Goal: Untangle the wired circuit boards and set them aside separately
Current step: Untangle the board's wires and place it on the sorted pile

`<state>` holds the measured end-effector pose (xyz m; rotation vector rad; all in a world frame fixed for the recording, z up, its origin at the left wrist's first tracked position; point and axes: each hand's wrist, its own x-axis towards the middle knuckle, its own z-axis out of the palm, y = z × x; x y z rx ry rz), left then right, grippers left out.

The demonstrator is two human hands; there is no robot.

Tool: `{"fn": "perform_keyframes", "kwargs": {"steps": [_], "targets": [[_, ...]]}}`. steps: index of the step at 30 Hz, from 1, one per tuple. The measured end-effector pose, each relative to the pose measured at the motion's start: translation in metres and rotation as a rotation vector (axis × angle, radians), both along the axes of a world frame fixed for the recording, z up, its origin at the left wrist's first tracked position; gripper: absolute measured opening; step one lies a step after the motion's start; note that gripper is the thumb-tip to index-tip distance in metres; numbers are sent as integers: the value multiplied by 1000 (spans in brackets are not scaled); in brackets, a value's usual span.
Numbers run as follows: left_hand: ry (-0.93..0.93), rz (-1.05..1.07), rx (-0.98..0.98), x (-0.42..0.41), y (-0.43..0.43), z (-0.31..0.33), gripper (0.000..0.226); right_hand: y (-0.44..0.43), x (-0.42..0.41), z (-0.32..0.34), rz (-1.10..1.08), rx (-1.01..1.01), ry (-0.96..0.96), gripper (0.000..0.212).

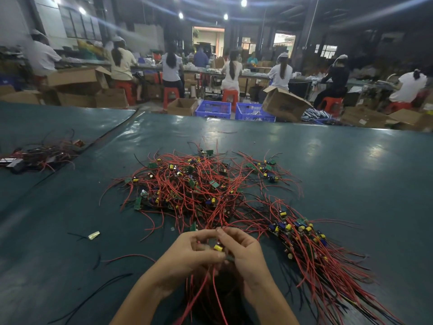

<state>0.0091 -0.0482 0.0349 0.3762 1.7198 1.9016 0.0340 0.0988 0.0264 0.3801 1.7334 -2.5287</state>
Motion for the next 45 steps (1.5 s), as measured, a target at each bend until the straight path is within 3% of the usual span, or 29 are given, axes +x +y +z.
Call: {"fn": "perform_keyframes", "kwargs": {"steps": [3,7,9,15,22,24,28,31,35,39,45], "targets": [[-83,81,131,-2,3,1,29,1,-1,1,-97,-81,-3,6],[-192,146,296,0,11,-2,32,-1,0,1,-218,-138,20,13],[-111,148,266,4,17,-7,33,-1,0,1,-283,-116,43,8],[411,201,-60,13,30,-18,50,-3,-1,-1,-486,-137,78,14],[422,591,71,14,41,-23,13,-15,2,-1,-359,-77,59,4],[343,655,107,13,42,-21,16,-18,2,0,-317,-99,29,4],[139,658,184,11,42,-18,27,-18,5,7,-255,-195,-49,23],[212,627,172,15,41,-17,31,-16,8,10,-219,-257,-62,16],[360,759,116,15,43,-19,6,-17,9,12,-209,-262,-51,14],[360,834,91,12,42,-20,17,-21,11,12,-252,-135,-22,11],[352,766,78,10,40,-20,24,-23,11,14,-265,-171,-14,8]]}}
